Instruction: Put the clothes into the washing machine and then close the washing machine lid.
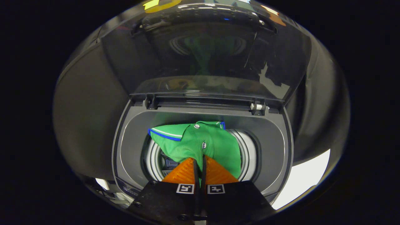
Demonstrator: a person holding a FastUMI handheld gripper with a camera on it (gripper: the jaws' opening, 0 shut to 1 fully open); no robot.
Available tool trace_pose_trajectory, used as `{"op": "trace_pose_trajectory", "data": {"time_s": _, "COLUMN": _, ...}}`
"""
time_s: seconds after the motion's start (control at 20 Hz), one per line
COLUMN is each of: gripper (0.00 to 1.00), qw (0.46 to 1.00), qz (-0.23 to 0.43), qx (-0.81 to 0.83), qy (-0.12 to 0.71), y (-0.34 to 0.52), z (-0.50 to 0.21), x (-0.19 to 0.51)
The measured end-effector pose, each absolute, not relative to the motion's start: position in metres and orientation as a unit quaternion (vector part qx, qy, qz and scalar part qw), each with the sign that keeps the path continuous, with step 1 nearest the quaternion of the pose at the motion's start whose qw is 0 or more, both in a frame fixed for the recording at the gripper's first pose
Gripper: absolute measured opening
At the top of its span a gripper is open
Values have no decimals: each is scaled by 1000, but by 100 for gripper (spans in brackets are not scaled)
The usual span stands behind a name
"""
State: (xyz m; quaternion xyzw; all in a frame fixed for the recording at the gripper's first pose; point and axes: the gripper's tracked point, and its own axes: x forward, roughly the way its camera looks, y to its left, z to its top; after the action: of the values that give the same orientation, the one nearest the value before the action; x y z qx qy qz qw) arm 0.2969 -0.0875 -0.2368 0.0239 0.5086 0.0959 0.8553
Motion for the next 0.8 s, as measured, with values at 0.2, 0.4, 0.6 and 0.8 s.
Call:
{"op": "trace_pose_trajectory", "data": {"time_s": 0.2, "gripper": 1, "qw": 850, "qz": 88, "qx": 29, "qy": 519, "y": -89, "z": -242, "x": 298}}
{"op": "trace_pose_trajectory", "data": {"time_s": 0.4, "gripper": 78, "qw": 835, "qz": 62, "qx": 88, "qy": 539, "y": -83, "z": -260, "x": 291}}
{"op": "trace_pose_trajectory", "data": {"time_s": 0.6, "gripper": 98, "qw": 839, "qz": 72, "qx": 68, "qy": 535, "y": -85, "z": -260, "x": 288}}
{"op": "trace_pose_trajectory", "data": {"time_s": 0.8, "gripper": 98, "qw": 850, "qz": 72, "qx": 81, "qy": 515, "y": -85, "z": -244, "x": 295}}
